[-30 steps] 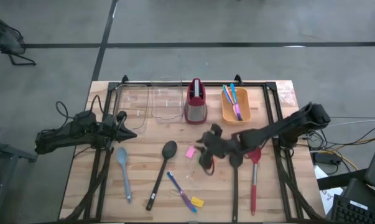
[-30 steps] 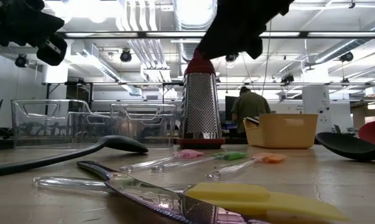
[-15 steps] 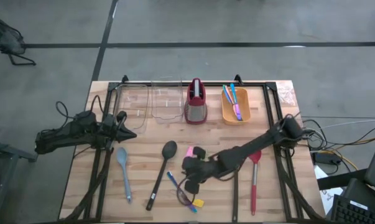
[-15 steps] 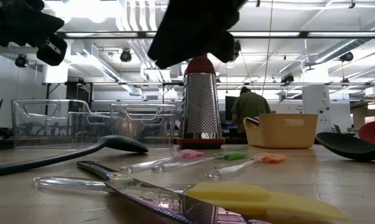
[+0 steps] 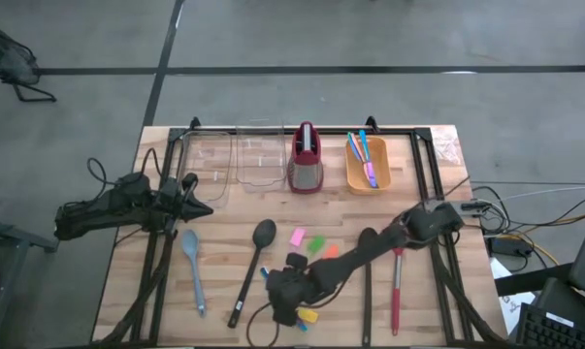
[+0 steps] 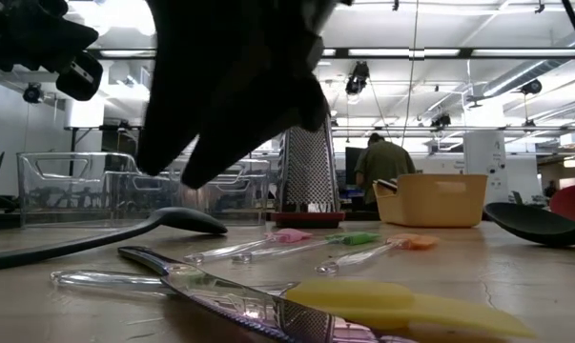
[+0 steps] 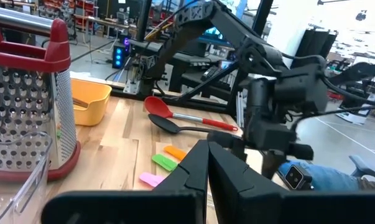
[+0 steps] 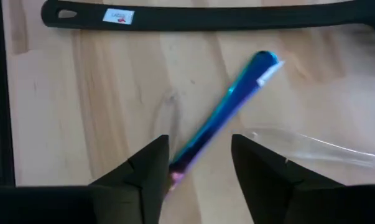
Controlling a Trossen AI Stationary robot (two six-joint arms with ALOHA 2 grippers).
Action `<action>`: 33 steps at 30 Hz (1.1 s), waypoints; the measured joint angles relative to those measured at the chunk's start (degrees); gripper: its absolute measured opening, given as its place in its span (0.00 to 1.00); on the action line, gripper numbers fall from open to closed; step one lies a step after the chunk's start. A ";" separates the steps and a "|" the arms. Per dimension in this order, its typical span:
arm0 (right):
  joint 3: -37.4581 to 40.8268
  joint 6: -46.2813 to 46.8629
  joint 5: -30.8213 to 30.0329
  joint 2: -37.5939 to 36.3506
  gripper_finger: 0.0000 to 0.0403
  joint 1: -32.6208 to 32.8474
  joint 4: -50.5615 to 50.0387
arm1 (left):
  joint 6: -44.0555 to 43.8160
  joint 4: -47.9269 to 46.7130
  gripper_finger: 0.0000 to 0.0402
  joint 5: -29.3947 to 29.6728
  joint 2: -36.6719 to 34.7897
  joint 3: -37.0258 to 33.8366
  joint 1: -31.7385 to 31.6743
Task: Pick & Place Kitchen Items
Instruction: Put the blue knife into the yellow bin
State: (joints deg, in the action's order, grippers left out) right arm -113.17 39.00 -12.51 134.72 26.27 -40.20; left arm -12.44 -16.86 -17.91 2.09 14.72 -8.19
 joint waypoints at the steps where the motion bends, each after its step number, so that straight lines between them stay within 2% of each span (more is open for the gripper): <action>1: -1.75 0.06 0.70 1.01 0.47 0.06 -1.32 | 0.00 0.04 0.03 -0.01 0.00 0.00 0.00; 11: -9.83 2.32 1.60 6.25 0.52 0.69 -10.09 | -0.01 0.04 0.03 0.00 0.00 0.00 0.00; 33: -7.54 4.80 2.47 7.21 0.44 0.85 -8.41 | -0.01 0.07 0.03 0.00 0.00 0.00 0.01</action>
State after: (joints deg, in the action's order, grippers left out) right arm -120.71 43.80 -10.04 141.93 27.11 -48.62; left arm -12.45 -16.80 -17.91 2.09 14.72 -8.19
